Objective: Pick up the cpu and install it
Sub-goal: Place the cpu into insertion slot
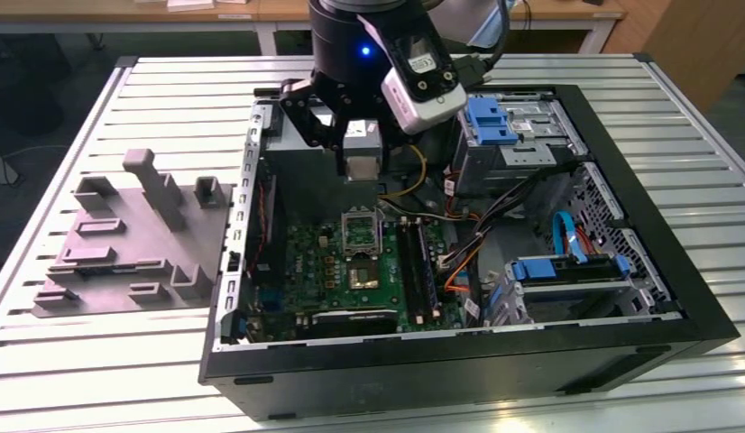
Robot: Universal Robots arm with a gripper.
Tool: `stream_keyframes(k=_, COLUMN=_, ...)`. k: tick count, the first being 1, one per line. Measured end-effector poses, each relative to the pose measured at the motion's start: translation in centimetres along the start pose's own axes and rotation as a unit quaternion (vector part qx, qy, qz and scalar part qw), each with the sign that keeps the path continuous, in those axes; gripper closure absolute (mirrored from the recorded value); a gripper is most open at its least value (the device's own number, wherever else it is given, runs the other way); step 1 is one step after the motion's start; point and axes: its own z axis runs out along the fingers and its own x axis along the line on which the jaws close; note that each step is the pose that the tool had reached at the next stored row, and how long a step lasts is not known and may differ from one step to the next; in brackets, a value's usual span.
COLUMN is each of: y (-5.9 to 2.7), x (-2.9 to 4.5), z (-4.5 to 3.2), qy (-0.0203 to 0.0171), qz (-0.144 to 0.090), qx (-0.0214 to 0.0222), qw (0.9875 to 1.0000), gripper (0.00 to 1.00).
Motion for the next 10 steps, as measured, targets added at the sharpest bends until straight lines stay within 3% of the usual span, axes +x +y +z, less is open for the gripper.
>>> stream_keyframes(k=10, y=-0.03, x=0.0, z=0.28, qy=-0.0001, qz=0.0, qx=-0.0001, qw=1.0, gripper=0.53)
